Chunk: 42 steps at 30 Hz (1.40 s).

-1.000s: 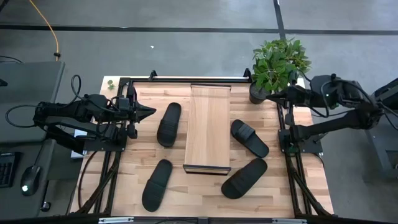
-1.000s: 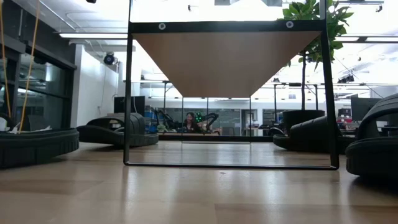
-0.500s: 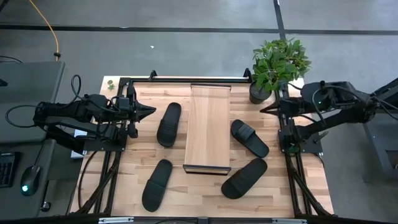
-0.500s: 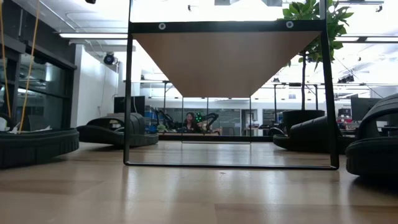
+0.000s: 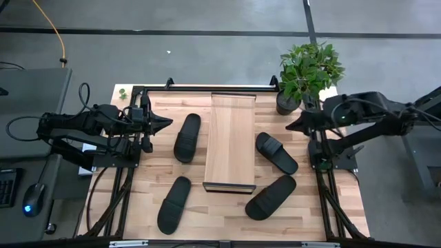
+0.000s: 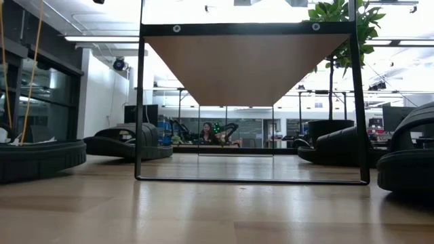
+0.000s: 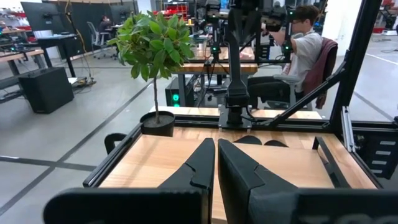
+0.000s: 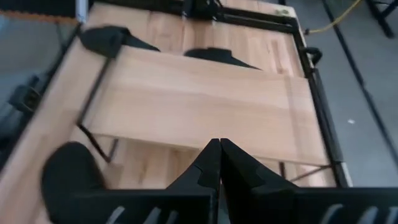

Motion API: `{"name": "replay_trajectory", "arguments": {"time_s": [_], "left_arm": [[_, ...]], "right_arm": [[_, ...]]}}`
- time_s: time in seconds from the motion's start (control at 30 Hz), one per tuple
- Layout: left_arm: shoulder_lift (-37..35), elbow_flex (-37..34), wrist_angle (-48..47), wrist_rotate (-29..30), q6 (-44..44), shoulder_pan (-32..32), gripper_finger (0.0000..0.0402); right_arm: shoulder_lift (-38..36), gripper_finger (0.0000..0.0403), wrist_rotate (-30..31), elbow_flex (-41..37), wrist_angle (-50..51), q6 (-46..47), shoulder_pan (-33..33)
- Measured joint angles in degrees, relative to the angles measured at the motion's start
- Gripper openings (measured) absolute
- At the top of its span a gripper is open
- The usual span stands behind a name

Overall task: Pick and place slides into the shelf
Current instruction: Put the top right black slipper on the shelf

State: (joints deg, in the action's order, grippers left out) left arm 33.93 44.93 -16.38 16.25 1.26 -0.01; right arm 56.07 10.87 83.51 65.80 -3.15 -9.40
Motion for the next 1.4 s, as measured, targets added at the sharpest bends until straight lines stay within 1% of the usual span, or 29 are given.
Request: {"name": "replay_trajectory", "arguments": {"time_s": [0.17, 0.37, 0.47, 0.6, 0.83, 1.0, 1.17, 1.33, 1.4], "left_arm": [[0.0, 0.0, 0.0, 0.0, 0.0, 0.0, 0.0010], [0.0, 0.0, 0.0, 0.0, 0.0, 0.0, 0.0010], [0.0, 0.0, 0.0, 0.0, 0.0, 0.0, 0.0010], [0.0, 0.0, 0.0, 0.0, 0.0, 0.0, 0.0010], [0.0, 0.0, 0.0, 0.0, 0.0, 0.0, 0.0010], [0.0, 0.0, 0.0, 0.0, 0.0, 0.0, 0.0010], [0.0, 0.0, 0.0, 0.0, 0.0, 0.0, 0.0010], [0.0, 0.0, 0.0, 0.0, 0.0, 0.0, 0.0010], [0.0, 0.0, 0.0, 0.0, 0.0, 0.0, 0.0010]], "right_arm": [[2.0, 0.0000, 8.3, 0.0, 1.3, -0.3, -4.0], [2.8, 0.0000, 18.7, 0.0, 2.0, 1.4, -12.1], [2.8, 0.0000, 23.6, 0.0, 4.5, 4.4, -16.5], [3.1, 0.0000, 28.9, 0.0, 9.3, 11.1, -21.6], [5.8, 0.0000, 33.8, 0.0, 14.9, 20.3, -29.0], [9.6, 0.0000, 37.6, 0.0, 18.7, 24.8, -33.3], [13.6, 0.0000, 41.9, 0.0, 24.4, 31.5, -37.2], [16.1, 0.0000, 45.6, 0.0, 24.3, 32.6, -40.5], [16.6, 0.0000, 45.9, 0.0, 24.2, 32.7, -41.1]]}}
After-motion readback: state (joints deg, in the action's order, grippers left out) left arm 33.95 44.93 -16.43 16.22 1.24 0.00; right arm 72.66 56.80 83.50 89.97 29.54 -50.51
